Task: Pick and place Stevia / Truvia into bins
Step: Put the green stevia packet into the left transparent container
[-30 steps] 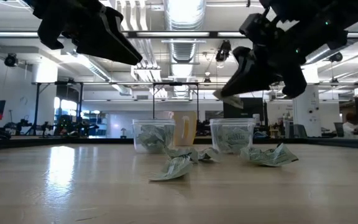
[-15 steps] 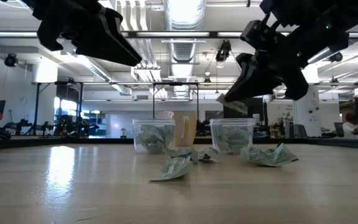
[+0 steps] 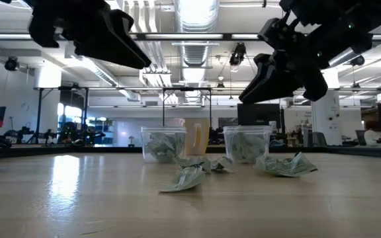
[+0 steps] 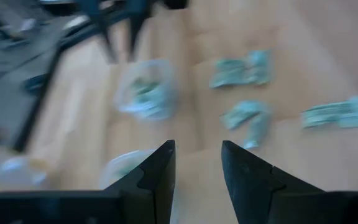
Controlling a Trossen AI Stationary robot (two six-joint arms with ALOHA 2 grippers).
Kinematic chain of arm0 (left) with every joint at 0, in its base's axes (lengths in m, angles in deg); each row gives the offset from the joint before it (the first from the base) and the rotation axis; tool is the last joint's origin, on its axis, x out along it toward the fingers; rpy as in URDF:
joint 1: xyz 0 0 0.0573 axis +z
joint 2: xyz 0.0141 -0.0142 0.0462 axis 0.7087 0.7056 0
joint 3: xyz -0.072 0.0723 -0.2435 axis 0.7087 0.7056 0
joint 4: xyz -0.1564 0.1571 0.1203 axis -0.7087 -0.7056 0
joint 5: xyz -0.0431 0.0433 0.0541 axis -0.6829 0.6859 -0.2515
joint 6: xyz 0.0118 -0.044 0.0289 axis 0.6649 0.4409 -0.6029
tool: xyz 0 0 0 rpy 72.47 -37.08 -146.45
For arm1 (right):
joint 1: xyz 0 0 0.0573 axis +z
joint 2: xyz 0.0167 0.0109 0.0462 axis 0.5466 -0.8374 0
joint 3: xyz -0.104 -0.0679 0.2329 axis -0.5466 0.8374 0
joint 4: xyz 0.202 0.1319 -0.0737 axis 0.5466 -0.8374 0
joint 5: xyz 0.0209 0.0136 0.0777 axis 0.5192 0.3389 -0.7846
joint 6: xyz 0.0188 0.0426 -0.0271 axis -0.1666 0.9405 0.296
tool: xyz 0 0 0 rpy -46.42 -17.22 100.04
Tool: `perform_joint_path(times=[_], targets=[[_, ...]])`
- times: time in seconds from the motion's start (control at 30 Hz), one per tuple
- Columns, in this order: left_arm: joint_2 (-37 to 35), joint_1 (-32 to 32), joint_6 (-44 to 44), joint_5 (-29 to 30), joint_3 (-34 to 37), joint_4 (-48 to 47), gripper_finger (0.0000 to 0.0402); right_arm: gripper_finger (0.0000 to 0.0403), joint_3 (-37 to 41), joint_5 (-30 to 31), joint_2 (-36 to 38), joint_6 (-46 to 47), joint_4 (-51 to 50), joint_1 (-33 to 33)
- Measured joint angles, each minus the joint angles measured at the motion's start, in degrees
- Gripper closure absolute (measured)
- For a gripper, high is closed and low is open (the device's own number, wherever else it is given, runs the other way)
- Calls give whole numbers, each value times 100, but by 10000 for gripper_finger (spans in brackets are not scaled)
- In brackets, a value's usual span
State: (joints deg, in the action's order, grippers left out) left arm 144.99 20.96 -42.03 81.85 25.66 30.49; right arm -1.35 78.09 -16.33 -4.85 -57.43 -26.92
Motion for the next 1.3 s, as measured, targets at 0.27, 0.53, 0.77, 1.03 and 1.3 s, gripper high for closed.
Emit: perform_joint_path(times=[0.27, 0.53, 0.77, 1.03, 1.3], targets=[[817, -1, -488, -1196, -4, 1237, 288, 291, -2, -146, 626, 4, -405, 461], [1971, 70, -931, -1310, -298, 1899, 288, 301, 0, -364, 934, 42, -548, 956], [2600, 303, -1060, -1323, -698, 1906, 288, 315, 0, -365, 959, 118, -551, 1054], [2788, 591, -713, -1656, -734, 1659, 288, 324, 0, -363, 962, 151, -592, 1112], [2784, 721, -424, -1957, -731, 1394, 288, 318, 0, -363, 960, 171, -591, 1120]])
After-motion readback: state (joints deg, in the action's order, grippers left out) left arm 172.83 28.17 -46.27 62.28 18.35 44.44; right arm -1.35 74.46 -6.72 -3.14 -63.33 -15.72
